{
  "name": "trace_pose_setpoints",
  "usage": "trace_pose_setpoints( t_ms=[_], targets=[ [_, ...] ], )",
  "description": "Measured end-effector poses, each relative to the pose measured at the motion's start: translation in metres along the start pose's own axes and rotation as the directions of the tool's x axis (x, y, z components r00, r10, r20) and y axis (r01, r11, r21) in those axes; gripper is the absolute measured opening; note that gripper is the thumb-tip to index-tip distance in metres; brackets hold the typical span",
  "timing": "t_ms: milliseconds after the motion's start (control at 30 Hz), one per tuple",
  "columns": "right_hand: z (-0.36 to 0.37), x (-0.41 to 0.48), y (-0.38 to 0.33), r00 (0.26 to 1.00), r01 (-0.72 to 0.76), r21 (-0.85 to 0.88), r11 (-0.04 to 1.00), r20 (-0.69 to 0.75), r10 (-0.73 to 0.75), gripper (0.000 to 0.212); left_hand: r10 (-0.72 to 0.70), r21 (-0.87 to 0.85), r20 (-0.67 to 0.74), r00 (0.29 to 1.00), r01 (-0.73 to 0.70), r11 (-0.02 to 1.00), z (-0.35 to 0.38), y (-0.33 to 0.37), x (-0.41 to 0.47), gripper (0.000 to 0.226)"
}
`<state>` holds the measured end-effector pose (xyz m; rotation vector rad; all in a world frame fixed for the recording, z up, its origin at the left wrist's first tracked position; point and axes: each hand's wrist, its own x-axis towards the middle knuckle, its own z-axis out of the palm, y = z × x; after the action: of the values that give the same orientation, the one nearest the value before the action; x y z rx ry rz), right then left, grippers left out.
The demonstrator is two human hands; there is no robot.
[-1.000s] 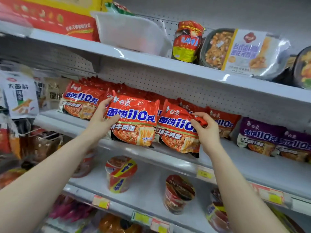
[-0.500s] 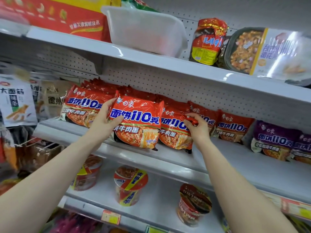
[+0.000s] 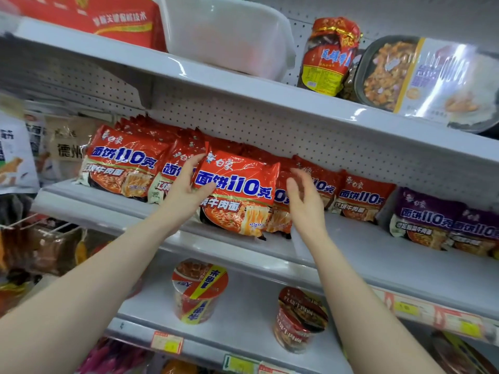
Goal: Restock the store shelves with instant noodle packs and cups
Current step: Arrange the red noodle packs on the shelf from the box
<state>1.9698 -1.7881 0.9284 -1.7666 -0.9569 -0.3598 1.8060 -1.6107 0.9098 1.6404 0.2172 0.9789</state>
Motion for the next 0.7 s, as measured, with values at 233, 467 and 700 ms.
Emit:
trace_pose_setpoints(
  t_ms=[233,467,700],
  targets=[
    [-0.006,-0.027,0.009,0.984,-0.101,0.064,0.993,0.153,0.090,0.094,0.069,0.059,0.108,0.992,-0.075,0.995,0.043,0.001,0.009,0.061],
    [-0.019,-0.031,0.032,0.984,-0.135,-0.066,0.989,0.108,0.142,0.086,0.134,0.541,0.200,0.971,-0.223,0.811,0.067,-0.010,0.012,0.071],
    [-0.011,-0.020,0.041,0.985,-0.074,-0.263,0.962,0.132,0.112,0.086,0.249,0.736,0.288,0.924,-0.381,0.560,0.068,-0.033,0.007,0.075]
  ],
)
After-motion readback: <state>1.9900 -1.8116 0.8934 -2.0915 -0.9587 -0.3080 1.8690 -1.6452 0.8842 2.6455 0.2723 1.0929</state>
